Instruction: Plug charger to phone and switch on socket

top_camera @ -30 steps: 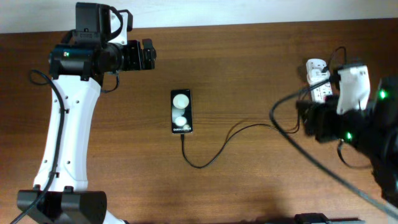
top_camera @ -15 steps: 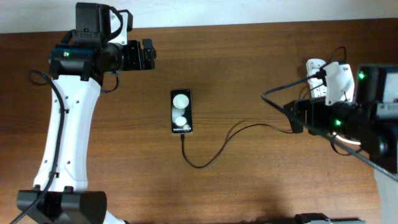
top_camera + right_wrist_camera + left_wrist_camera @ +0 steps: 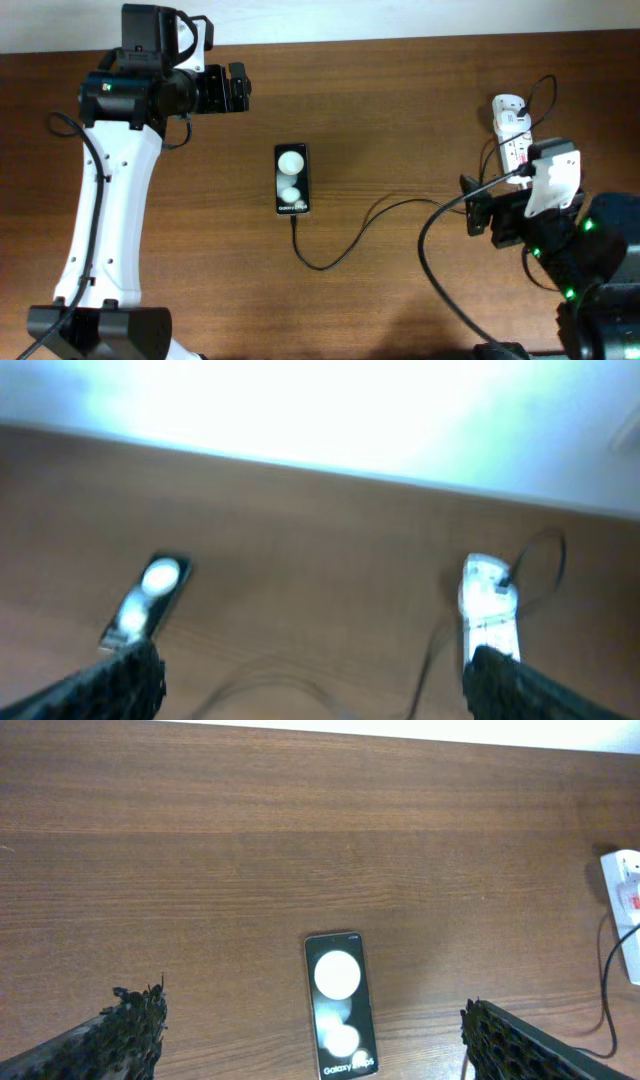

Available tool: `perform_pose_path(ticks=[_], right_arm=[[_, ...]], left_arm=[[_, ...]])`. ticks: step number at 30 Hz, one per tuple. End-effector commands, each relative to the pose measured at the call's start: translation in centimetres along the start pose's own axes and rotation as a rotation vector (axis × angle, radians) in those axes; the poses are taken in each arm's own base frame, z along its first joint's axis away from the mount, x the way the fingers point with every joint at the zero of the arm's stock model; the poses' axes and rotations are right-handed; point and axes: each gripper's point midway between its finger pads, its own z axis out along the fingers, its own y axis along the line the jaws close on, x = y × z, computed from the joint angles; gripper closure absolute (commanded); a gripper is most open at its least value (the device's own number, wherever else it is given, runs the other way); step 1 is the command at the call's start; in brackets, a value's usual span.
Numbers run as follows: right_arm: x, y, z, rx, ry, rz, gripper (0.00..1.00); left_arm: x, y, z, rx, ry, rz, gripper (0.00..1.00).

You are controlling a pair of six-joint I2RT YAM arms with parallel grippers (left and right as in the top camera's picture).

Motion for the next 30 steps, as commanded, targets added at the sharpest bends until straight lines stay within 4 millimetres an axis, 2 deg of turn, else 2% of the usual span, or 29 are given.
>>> perform_pose_path(ticks=[1,3,6,9,15,22,30], right_arm=[[1.1,0.2,-0.7,0.011,-0.079,-0.029,0.01],[2.0,0.5,-1.7,0.015,-0.125,-0.038,0.01],[1.3,0.8,-3.1,0.030,-0.285,-0.071,0.01],[1.1,0.8,-3.5,0.041,-0.404,-0.095,0.01],[4.0,0.8,-1.5,0.045,-0.533,-0.122,0.01],[6.3,0.9,-1.1,0.055,-0.629,-0.142,0.01],[6.2,0.9,-1.0,0.058,-0.666,-0.149,0.01]], left_arm=[[0.0,0.1,0.1,0.002,0.003,0.003,0.01],[0.0,0.1,0.1,0.002,0.003,0.003,0.01],[0.0,0.1,0.1,0.002,0.003,0.003,0.01],[0.0,0.1,0.1,0.002,0.003,0.003,0.01],[0.0,0.1,0.1,0.002,0.003,0.003,0.01],[0.0,0.1,0.1,0.002,0.003,0.003,0.01],[0.0,0.1,0.1,0.002,0.003,0.003,0.01]])
